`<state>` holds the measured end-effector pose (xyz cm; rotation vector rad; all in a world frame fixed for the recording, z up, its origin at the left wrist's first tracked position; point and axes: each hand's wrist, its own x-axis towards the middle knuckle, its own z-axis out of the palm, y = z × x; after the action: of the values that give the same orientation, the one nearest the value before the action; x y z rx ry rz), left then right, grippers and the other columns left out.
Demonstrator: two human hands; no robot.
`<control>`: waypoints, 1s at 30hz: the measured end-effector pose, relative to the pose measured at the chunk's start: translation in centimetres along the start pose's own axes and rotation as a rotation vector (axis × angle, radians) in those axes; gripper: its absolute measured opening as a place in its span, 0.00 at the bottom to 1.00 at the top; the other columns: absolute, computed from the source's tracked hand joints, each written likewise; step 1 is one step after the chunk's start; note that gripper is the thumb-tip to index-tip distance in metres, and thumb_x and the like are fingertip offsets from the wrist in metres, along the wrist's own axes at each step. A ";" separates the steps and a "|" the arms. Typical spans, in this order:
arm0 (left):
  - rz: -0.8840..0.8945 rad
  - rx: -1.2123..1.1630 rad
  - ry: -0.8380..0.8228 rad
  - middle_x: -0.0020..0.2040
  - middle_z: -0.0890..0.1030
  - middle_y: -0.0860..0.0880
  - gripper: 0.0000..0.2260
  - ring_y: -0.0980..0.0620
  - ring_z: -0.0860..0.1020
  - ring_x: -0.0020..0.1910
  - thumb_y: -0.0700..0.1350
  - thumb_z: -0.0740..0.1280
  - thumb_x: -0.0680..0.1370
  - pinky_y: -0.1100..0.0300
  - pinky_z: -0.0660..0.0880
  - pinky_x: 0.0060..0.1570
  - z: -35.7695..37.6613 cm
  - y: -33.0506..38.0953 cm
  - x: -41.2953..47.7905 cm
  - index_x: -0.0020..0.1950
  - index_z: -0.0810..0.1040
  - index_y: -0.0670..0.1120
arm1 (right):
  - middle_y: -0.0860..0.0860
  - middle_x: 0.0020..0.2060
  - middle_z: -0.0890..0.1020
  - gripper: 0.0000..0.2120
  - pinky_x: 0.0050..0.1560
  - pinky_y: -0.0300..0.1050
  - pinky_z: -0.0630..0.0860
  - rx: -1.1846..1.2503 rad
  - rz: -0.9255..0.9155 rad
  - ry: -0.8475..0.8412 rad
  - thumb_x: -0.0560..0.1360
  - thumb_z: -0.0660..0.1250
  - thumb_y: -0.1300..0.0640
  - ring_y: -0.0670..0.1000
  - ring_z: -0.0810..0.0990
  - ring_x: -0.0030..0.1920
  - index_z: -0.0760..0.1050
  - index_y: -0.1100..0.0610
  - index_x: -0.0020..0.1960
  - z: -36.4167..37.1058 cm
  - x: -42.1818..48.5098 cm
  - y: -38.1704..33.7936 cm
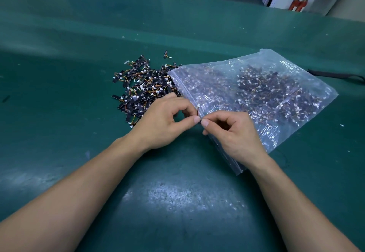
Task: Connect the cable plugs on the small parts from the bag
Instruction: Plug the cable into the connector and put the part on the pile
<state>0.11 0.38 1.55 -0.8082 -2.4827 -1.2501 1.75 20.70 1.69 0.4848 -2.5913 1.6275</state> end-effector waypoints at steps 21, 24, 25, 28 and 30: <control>-0.052 -0.152 0.006 0.37 0.80 0.61 0.04 0.56 0.75 0.39 0.48 0.70 0.75 0.61 0.70 0.41 -0.1 0.0 -0.2 0.41 0.80 0.55 | 0.44 0.30 0.83 0.06 0.31 0.35 0.67 0.024 -0.060 0.051 0.76 0.72 0.57 0.44 0.70 0.27 0.83 0.50 0.41 0.0 0.1 0.0; -0.015 -0.126 0.047 0.38 0.82 0.54 0.02 0.51 0.75 0.39 0.46 0.73 0.74 0.52 0.74 0.40 -0.2 0.0 -0.3 0.42 0.83 0.50 | 0.47 0.31 0.83 0.04 0.29 0.42 0.69 0.029 -0.091 0.088 0.75 0.71 0.55 0.52 0.72 0.28 0.84 0.51 0.42 0.0 0.1 0.2; -0.002 -0.101 0.070 0.38 0.83 0.53 0.01 0.49 0.75 0.39 0.45 0.73 0.74 0.50 0.74 0.39 -0.1 0.0 -0.3 0.42 0.83 0.50 | 0.47 0.30 0.82 0.04 0.29 0.42 0.68 0.030 -0.101 0.095 0.75 0.72 0.55 0.51 0.72 0.27 0.84 0.51 0.42 0.0 0.0 0.3; 0.057 -0.022 0.129 0.37 0.83 0.51 0.01 0.47 0.77 0.38 0.43 0.74 0.74 0.48 0.74 0.38 -0.1 -0.1 -0.2 0.43 0.85 0.47 | 0.41 0.32 0.81 0.03 0.30 0.33 0.64 0.007 -0.168 0.118 0.74 0.74 0.56 0.42 0.68 0.26 0.85 0.49 0.44 0.1 0.0 0.5; 0.089 0.008 0.162 0.36 0.82 0.51 0.02 0.46 0.76 0.38 0.44 0.74 0.74 0.50 0.74 0.38 -0.2 -0.2 -0.2 0.43 0.86 0.46 | 0.38 0.33 0.81 0.05 0.31 0.30 0.64 -0.027 -0.222 0.150 0.74 0.75 0.58 0.42 0.69 0.26 0.84 0.48 0.45 0.1 0.1 0.5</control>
<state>0.16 0.10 1.46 -0.7739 -2.2979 -1.2228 1.58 20.79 1.27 0.5998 -2.3546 1.4937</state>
